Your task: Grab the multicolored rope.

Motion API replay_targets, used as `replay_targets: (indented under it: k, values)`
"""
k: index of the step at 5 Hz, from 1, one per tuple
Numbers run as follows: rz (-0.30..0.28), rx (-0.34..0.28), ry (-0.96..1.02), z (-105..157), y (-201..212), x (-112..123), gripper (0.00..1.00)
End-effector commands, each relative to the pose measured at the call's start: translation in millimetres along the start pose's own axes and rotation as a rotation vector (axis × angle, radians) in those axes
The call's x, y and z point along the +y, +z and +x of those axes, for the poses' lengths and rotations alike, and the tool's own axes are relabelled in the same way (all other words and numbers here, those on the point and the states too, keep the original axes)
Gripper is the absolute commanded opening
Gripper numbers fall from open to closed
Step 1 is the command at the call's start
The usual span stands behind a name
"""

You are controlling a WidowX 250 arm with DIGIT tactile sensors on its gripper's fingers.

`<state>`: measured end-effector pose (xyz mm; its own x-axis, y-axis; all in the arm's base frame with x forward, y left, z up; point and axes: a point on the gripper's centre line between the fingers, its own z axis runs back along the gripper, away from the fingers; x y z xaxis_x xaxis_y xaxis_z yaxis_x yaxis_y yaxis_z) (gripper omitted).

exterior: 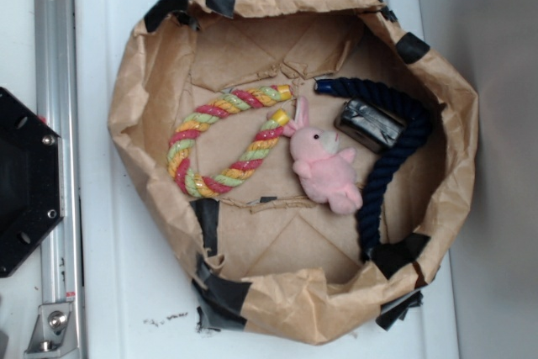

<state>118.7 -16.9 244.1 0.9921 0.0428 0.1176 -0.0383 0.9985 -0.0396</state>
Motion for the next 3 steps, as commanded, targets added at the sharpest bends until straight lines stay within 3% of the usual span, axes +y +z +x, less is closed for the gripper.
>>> replay_targets:
  k: [1,3]
  values:
    - [0.0,0.0,0.0,0,0,0,1.0]
    - [0.006,0.006,0.15,90,-88,-4,1.0]
